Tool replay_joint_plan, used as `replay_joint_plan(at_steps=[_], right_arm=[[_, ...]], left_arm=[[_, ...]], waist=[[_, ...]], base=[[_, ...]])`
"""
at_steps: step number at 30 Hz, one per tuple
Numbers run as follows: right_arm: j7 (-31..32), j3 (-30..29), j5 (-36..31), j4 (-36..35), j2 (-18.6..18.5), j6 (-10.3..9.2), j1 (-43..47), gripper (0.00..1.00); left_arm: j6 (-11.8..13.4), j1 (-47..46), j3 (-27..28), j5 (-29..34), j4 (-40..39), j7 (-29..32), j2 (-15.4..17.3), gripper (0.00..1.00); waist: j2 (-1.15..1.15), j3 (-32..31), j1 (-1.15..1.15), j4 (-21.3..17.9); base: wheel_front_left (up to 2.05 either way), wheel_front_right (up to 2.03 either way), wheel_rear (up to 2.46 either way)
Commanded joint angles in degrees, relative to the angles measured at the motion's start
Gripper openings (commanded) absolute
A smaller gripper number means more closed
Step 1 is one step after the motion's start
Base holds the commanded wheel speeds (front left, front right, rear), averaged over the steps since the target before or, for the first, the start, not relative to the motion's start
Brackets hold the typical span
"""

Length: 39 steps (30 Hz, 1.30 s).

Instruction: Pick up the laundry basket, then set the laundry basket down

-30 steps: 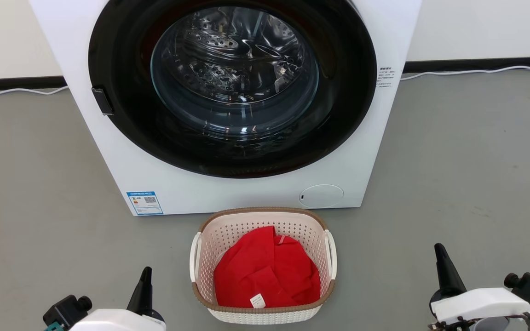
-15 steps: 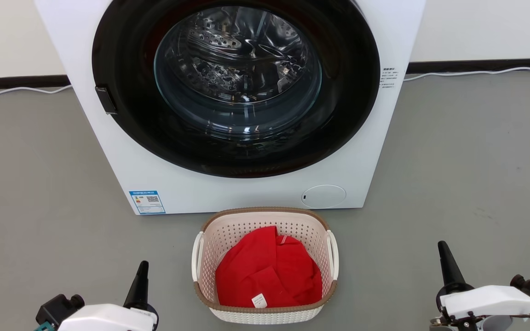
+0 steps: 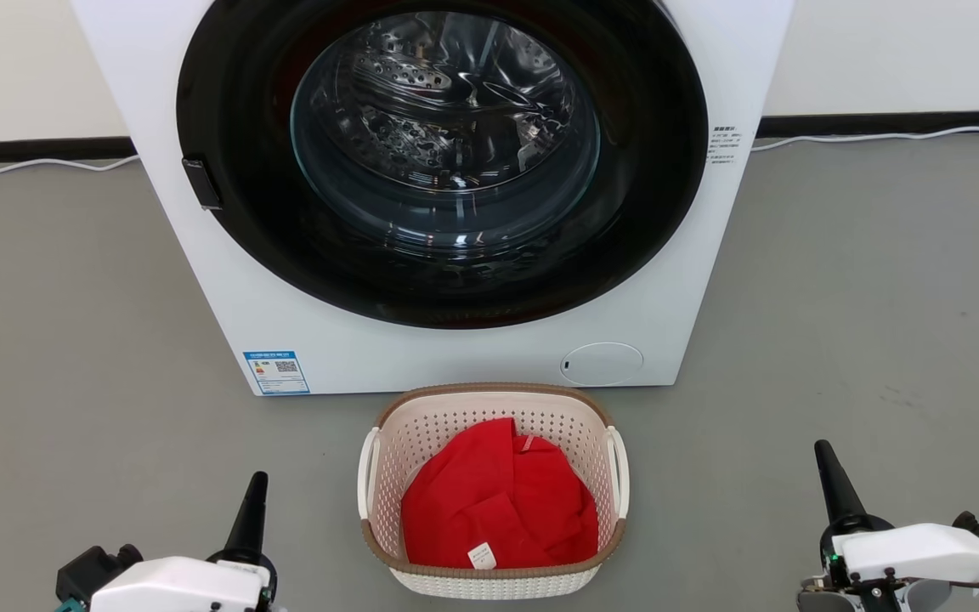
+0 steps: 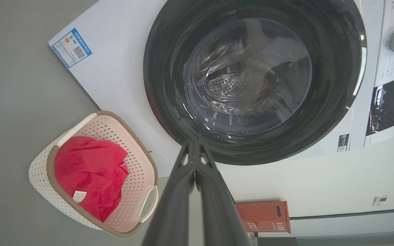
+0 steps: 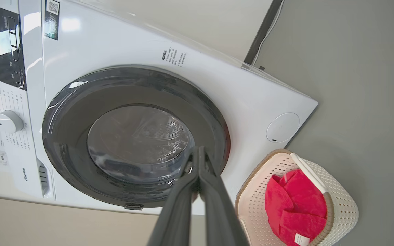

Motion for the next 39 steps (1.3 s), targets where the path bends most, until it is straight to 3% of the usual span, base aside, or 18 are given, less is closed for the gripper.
replay_joint_plan(at_steps=[1, 39], right_arm=[[0.7, 0.4, 1.9, -2.0, -0.2, 0.3, -2.3, 0.0], [6.4, -2.5, 22.5, -5.2, 0.5, 0.42, -2.6, 0.0]], left_arm=[[-0.8, -3.2, 1.6, -1.9, -1.9, 0.6, 0.6, 0.0], [-2.9, -4.6, 5.2, -22.4, -4.2, 6.5, 0.8, 0.0]], waist=[[0.0, 0.0, 0.0, 0.0], [0.0, -0.1, 0.0, 1.1]], base=[[0.0, 0.0, 0.0], [0.0, 0.0, 0.0]])
